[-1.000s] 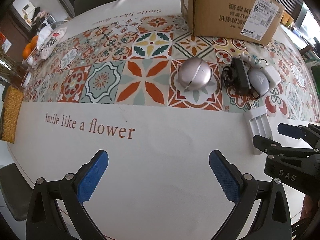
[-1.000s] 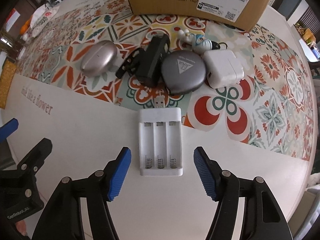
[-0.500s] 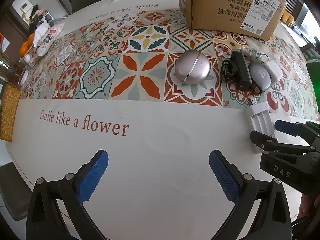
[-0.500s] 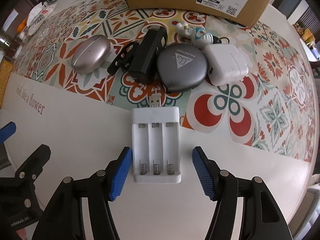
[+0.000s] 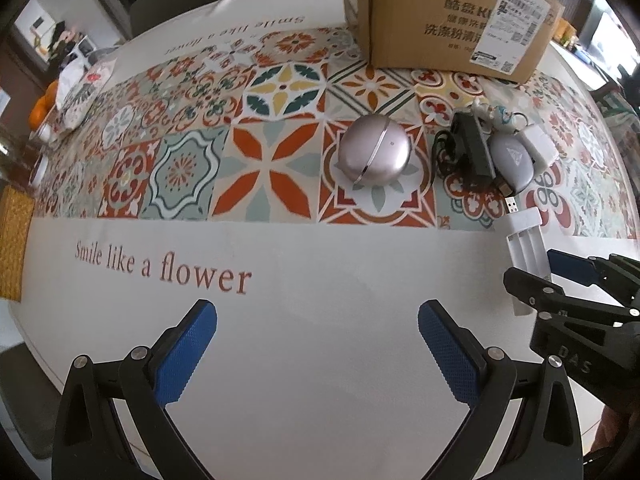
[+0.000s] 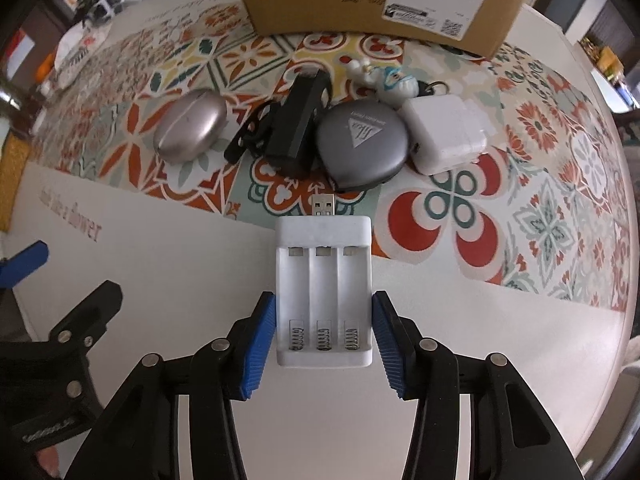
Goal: Organize rigid objects
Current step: 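Lower the right gripper around the white battery charger and close it, then close the left gripper on the silver round speaker while the right gripper holds the charger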
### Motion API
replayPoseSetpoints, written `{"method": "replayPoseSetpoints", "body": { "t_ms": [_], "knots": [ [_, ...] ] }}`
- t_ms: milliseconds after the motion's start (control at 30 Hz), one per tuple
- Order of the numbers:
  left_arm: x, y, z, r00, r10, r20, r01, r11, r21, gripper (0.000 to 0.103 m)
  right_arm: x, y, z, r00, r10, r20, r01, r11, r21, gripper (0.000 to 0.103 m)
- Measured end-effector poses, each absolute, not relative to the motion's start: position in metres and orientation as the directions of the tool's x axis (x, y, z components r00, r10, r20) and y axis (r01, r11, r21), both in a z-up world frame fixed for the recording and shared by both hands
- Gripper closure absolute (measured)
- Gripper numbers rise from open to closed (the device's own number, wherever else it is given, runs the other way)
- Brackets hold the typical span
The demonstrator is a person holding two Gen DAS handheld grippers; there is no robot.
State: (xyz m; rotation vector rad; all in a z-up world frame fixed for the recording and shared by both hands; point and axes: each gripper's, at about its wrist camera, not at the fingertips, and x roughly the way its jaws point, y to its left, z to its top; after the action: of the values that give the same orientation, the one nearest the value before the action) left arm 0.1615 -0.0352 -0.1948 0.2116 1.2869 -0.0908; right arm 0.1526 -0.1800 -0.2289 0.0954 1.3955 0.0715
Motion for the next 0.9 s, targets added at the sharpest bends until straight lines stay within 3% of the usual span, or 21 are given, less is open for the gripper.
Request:
{"method": "replayPoseSetpoints", "body": {
  "t_ms": [400, 900],
  "knots": [
    [0.191, -0.042, -0.189, 0.288, -0.056, -0.956, 0.313, 0.949, 0.039, 0.001, 0.154, -0.185, -0.206, 0.227, 0.155, -0.961, 0.101, 0.978, 0.182, 0.055],
    [0.243, -0.059, -0.195, 0.299, -0.062, -0.952, 0.373, 0.926, 0.057, 0.007, 0.182, -0.201, -0.192, 0.286, 0.088, -0.954, 0.231, 0.960, 0.157, 0.055]
  ]
}}
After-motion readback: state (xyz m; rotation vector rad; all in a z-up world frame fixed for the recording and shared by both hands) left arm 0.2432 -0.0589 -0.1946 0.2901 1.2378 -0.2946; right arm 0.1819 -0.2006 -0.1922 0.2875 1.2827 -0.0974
